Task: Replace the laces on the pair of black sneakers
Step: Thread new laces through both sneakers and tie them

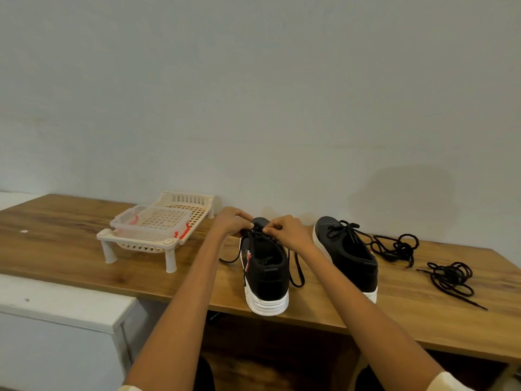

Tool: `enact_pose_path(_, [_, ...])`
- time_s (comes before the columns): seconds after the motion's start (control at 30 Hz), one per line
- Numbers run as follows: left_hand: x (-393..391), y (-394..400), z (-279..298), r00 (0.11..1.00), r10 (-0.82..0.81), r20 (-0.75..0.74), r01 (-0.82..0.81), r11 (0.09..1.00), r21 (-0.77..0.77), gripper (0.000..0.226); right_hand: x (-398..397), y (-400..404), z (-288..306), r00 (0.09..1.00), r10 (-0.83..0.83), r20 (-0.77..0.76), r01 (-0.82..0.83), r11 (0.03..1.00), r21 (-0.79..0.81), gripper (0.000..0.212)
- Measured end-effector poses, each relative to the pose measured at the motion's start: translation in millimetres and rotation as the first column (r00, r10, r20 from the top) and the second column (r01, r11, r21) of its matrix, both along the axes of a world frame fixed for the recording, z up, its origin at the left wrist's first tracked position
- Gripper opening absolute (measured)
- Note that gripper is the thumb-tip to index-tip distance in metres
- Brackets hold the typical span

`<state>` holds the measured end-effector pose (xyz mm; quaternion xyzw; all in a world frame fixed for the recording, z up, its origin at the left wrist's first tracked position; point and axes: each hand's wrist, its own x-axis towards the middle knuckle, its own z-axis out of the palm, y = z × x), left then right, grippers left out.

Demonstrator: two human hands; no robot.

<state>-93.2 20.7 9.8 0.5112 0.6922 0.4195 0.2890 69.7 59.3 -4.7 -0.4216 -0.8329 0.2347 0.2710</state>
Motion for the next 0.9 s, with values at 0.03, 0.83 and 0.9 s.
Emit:
enact_pose_path(0.03, [-2, 1, 0, 0.999, -0.031, 0.015, 0.032, 0.999, -0.023, 0.021, 0, 0, -1, 1.0, 0.002, 0.021, -0.002, 1.0, -0.008, 0.02])
enact_pose_path(0.83, [-8, -2, -2, 0.974, -0.071, 0.215, 0.092, 0.992, -0.089, 0.01, -15, -1, 22, 0.971, 0.07, 0.23, -0.095, 0.991, 0.099, 0.018])
enact_pose_path(0.9, [-9, -2, -3, 0.974, -0.094, 0.205, 0.113, 0.99, -0.084, 0.008, -16, 0, 24, 0.968, 0.07, 0.24, -0.097, 0.99, 0.1, 0.016])
